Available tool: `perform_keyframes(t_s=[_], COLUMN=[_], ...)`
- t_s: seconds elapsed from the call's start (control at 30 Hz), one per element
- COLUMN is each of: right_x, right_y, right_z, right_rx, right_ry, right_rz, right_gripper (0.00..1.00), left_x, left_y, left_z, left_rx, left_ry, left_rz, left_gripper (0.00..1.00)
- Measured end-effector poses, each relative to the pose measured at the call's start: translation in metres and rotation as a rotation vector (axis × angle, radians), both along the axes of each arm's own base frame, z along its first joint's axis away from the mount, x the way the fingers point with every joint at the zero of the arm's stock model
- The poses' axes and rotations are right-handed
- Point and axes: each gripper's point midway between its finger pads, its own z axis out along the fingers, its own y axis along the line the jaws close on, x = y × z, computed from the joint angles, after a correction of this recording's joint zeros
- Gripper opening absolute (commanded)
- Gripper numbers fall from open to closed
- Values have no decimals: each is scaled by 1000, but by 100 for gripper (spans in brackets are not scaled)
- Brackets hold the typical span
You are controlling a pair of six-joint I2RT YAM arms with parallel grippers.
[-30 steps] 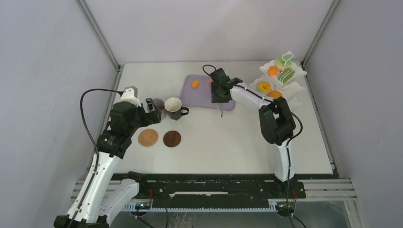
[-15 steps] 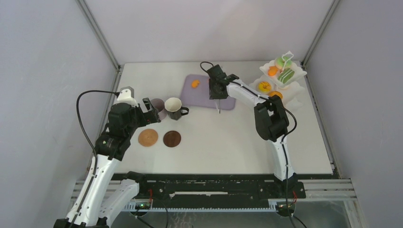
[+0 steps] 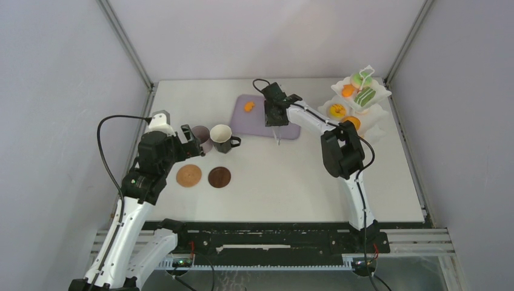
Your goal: Serve the afternoon tea
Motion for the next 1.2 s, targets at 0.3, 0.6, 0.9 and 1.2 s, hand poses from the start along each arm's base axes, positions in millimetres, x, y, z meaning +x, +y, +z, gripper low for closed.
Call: perform_keyframes(t_s=[0.3, 0.6, 0.9, 1.2], right_x=[14, 19, 26, -2], right_y=[6, 5, 10, 4], right_z=[5, -7, -6, -7], right_rx=[7, -11, -8, -6], right_ry=[-29, -12, -21, 20], right_rz=[3, 9, 12, 37], right_gripper=[52, 53, 35, 31], left_x=[1, 3, 5, 5], left_y=[0, 0, 0, 0], left_z=[-2, -5, -9, -9], left_rx=[3, 5, 16, 14], left_ry=[9, 19, 35, 36], left_rz=[0, 1, -2, -3], left_gripper=[99, 99, 100, 99])
